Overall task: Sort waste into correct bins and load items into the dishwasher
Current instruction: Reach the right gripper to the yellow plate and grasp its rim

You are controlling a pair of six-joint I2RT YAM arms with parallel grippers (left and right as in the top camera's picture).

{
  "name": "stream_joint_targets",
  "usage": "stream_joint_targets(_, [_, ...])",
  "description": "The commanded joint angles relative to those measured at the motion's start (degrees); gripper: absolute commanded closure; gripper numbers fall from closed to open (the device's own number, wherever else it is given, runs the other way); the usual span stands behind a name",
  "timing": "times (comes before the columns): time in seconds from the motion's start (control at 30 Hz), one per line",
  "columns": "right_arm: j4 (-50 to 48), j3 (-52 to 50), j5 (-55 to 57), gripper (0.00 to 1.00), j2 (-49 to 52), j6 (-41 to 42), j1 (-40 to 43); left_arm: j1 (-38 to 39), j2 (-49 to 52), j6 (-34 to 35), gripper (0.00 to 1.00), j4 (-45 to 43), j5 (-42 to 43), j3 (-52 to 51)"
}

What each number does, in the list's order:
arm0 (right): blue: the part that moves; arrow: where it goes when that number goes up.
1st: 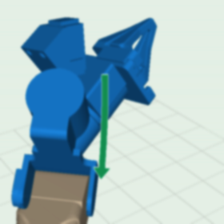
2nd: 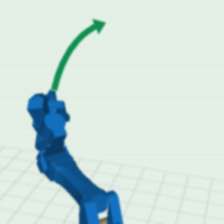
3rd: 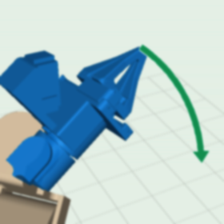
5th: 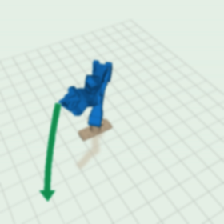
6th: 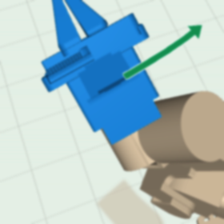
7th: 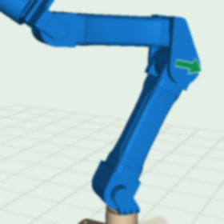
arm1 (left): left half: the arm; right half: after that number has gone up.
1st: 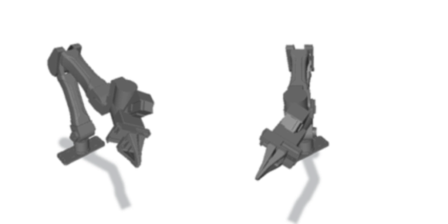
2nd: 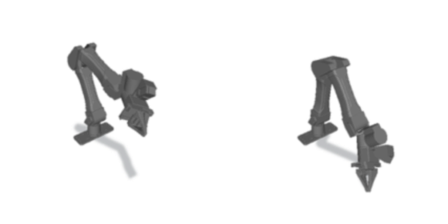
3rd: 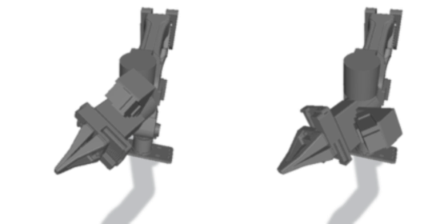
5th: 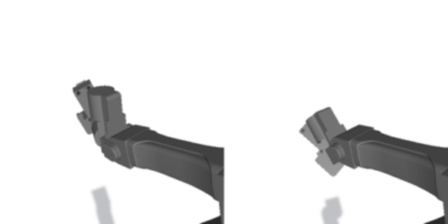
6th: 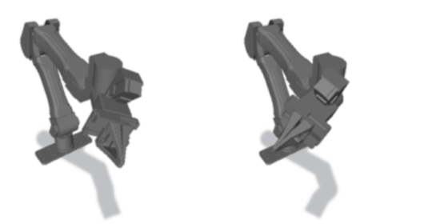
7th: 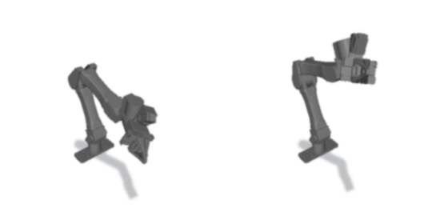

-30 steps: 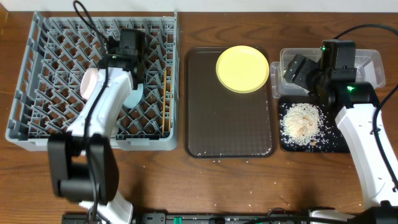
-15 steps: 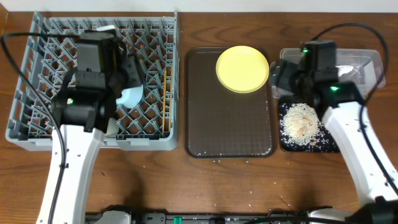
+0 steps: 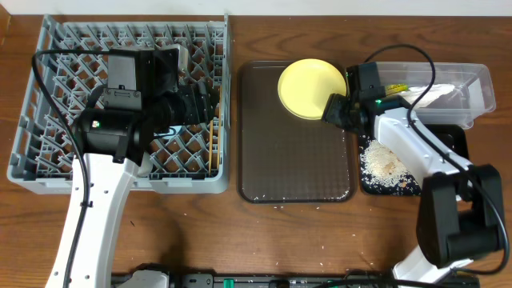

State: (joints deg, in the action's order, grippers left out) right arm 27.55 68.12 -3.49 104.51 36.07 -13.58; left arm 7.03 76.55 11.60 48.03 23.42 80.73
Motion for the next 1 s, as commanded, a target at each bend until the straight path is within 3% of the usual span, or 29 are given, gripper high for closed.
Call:
stream_joint_targets(0.0, [-0.9, -0.3, -0.5, 0.35, 2.1, 7.9, -0.4, 0.2, 0.4, -0.6, 0.31, 0.4, 1.7, 0.5])
stream_joint_targets(0.07, [-2.5, -0.3, -0.4, 0.30, 3.3, 9.4, -0.6, 0.2, 0.4, -0.6, 0.32, 1.1, 1.6, 0.5])
stream_joint_targets(0.33, [-9.6, -0.3, -0.4, 0.27, 7.8, 15.5, -2.5, 0.2, 0.4, -0.6, 0.31, 2.7, 1.7, 0.5])
stream_joint_targets(0.47, [-9.9, -0.3, -0.4, 0.47, 9.0, 16.9, -2.9, 0.2, 0.4, -0.5, 0.32, 3.2, 1.7, 0.5])
stream_joint_targets(0.53, [-10.0, -0.3, -0.1, 0.51, 9.0, 16.8, -2.9, 0.2, 0.4, -0.5, 0.31, 3.5, 1.7, 0.5])
stream_joint_targets(0.67, [-9.3, -0.3, -0.5, 0.50, 9.0, 18.8, -2.9, 0.2, 0.4, -0.5, 0.32, 3.6, 1.7, 0.5])
stream_joint_targets(0.83, [-8.7, -0.3, -2.6, 0.40, 9.0, 17.8, -2.2, 0.2, 0.4, -0.3, 0.31, 3.8, 1.7, 0.5])
stream_joint_targets(0.97, [-8.5, -0.2, -4.7, 0.50, 6.6, 9.1, -0.4, 0.2, 0.4, -0.4, 0.31, 4.7, 1.7, 0.5])
